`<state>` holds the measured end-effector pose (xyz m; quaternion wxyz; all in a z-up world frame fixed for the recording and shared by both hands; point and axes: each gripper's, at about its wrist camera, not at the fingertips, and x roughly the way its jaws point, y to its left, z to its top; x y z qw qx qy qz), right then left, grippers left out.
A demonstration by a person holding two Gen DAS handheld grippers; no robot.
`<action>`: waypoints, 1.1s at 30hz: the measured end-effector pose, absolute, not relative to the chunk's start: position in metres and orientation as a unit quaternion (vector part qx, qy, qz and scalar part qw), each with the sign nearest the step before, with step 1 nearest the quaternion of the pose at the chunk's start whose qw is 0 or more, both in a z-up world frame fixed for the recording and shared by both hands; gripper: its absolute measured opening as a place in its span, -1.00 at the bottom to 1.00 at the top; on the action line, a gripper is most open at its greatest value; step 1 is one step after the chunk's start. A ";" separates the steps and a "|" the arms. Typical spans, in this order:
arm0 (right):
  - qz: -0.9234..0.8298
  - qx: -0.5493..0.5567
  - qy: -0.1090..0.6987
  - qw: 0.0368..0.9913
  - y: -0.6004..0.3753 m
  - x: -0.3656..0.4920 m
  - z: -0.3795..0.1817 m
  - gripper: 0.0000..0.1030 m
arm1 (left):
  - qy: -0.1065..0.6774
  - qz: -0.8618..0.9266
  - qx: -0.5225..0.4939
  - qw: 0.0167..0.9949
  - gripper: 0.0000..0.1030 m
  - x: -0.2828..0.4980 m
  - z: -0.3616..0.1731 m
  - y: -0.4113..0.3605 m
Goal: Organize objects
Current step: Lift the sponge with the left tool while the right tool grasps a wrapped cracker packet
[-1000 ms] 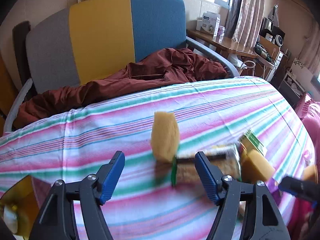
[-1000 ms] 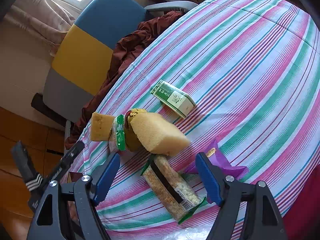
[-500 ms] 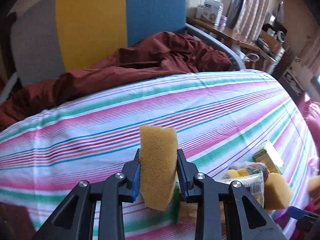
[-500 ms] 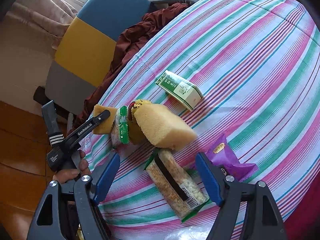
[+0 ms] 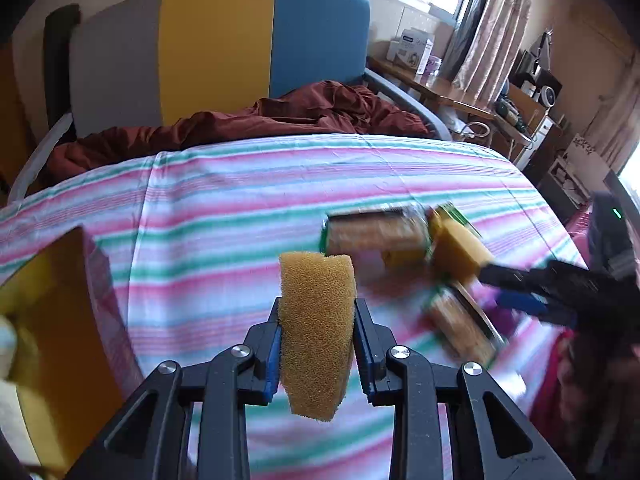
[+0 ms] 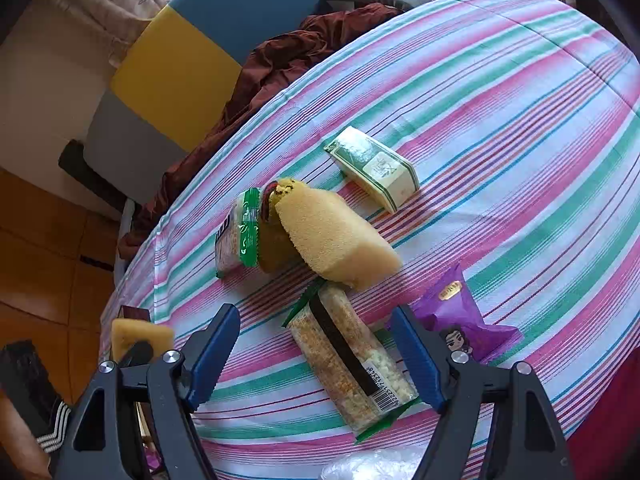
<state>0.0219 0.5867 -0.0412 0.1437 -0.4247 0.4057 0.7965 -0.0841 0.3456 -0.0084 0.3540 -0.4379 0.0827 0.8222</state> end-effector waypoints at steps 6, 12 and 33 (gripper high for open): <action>0.842 -0.451 0.269 0.127 0.545 0.001 -0.020 0.54 | 0.078 0.827 -0.421 0.365 -0.40 -0.040 0.001 0.294; 0.859 -0.507 0.030 0.060 0.493 -0.057 0.001 0.54 | 0.073 0.833 -0.408 0.366 -0.40 -0.032 0.006 0.254; 0.736 -0.647 -0.197 0.028 0.473 -0.177 -0.071 -0.08 | 0.005 0.837 -0.433 0.336 -0.38 -0.047 -0.014 0.184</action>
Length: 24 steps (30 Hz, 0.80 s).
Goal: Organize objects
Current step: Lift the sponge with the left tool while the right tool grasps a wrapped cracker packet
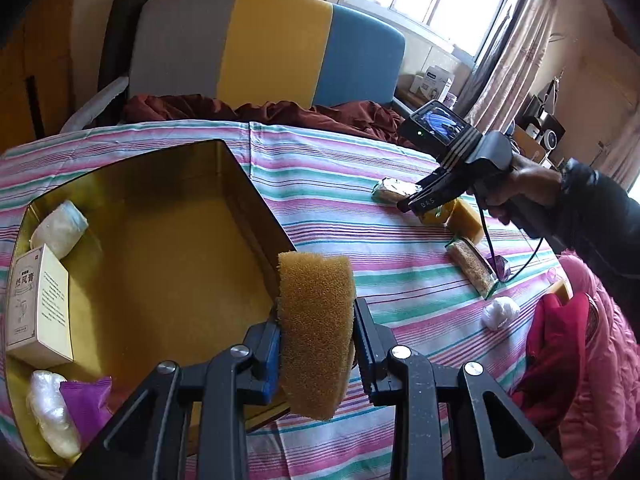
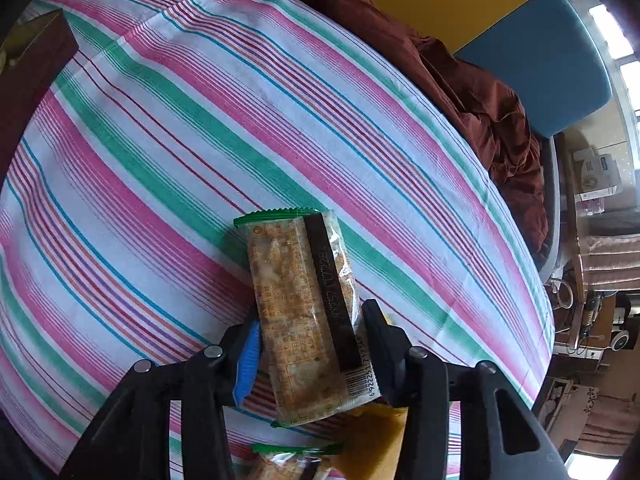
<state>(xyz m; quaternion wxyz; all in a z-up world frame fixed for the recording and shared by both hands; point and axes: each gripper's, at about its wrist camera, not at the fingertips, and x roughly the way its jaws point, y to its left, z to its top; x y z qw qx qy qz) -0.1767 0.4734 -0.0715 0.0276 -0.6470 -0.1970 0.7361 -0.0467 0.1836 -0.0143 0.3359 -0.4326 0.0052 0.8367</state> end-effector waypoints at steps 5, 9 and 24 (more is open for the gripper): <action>0.767 -0.626 -0.140 0.013 0.449 -0.147 -0.072 -0.09 | 0.000 0.839 -0.431 0.333 -0.38 -0.044 -0.012 0.179; 0.787 -0.616 -0.036 0.024 0.454 -0.120 -0.070 -0.09 | 0.000 0.842 -0.426 0.330 -0.38 -0.038 -0.009 0.173; 0.837 -0.547 0.022 0.021 0.456 -0.062 -0.069 -0.07 | -0.034 0.870 -0.429 0.239 -0.38 -0.044 -0.003 0.111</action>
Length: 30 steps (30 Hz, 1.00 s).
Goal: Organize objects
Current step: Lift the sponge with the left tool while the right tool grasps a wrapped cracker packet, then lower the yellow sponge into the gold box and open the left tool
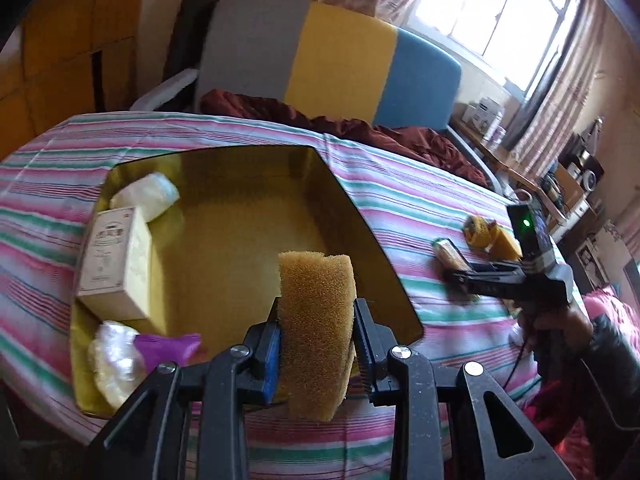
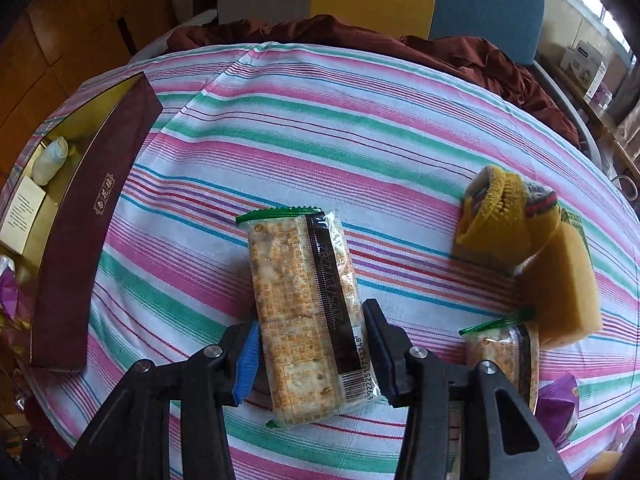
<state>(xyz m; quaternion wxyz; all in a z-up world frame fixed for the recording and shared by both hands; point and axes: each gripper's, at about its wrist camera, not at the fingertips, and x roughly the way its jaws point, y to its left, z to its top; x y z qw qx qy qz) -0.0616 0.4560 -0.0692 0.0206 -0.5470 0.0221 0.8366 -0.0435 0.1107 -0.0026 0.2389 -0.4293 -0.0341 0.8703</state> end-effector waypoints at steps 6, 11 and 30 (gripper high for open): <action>0.836 -0.547 0.014 0.023 0.437 -0.061 -0.071 -0.08 | -0.043 0.879 -0.436 0.187 -0.38 -0.083 0.002 0.084; 0.836 -0.548 0.013 0.023 0.437 -0.060 -0.071 -0.08 | -0.022 0.877 -0.451 0.166 -0.38 -0.125 -0.008 0.081; 0.839 -0.544 0.003 0.019 0.430 -0.072 -0.075 -0.08 | 0.044 0.858 -0.499 0.111 -0.30 -0.262 -0.061 0.105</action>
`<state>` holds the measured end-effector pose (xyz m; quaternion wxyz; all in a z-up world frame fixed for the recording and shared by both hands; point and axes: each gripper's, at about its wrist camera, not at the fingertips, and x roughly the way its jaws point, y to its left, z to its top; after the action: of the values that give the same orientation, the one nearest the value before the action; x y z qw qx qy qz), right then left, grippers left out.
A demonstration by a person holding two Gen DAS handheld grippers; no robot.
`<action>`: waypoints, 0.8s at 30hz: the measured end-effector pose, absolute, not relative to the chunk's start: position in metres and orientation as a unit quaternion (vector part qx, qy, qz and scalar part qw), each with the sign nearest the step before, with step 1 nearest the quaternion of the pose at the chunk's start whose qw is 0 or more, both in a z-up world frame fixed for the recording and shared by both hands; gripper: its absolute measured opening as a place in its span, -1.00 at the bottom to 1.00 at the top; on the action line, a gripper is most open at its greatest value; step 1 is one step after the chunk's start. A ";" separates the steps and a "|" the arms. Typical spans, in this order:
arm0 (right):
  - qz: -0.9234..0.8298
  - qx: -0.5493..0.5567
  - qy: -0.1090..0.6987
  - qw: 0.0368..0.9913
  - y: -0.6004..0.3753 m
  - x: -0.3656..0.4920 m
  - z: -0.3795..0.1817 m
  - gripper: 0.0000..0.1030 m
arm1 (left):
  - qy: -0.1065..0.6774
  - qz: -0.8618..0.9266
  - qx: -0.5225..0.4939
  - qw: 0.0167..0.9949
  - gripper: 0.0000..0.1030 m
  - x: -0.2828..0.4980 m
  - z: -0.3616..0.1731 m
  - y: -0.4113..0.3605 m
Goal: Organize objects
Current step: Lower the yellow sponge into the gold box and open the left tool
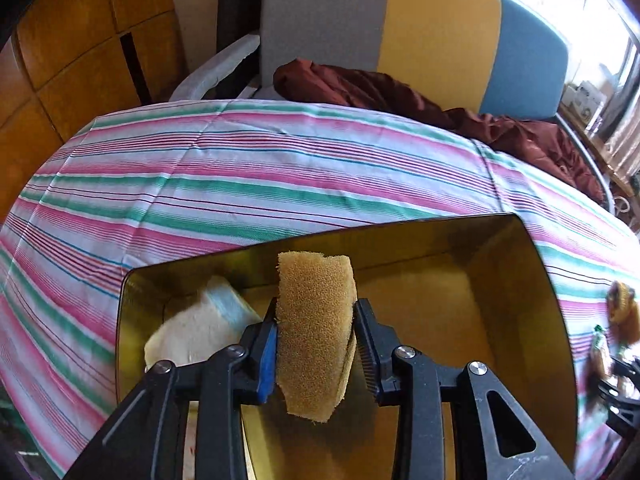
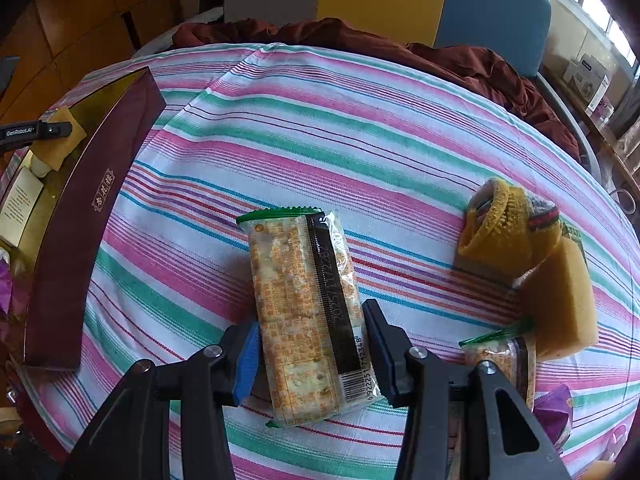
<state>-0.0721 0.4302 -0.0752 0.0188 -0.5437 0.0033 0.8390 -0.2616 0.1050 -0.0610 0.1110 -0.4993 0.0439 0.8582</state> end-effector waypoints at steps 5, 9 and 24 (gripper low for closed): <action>0.840 -0.543 0.001 0.018 0.430 -0.073 -0.076 -0.08 | 0.047 0.860 -0.496 0.109 0.04 -0.263 -0.065 0.104; 0.841 -0.541 -0.002 0.019 0.429 -0.073 -0.077 -0.08 | 0.052 0.868 -0.483 0.102 0.32 -0.258 -0.060 0.102; 0.844 -0.536 -0.014 0.021 0.429 -0.073 -0.077 -0.07 | 0.029 0.909 -0.406 0.089 0.32 -0.134 0.000 0.049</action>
<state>-0.0726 0.4286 -0.0772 0.0208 -0.5359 -0.0145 0.8439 -0.1339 0.0493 -0.0005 0.0885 -0.4056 0.0292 0.9093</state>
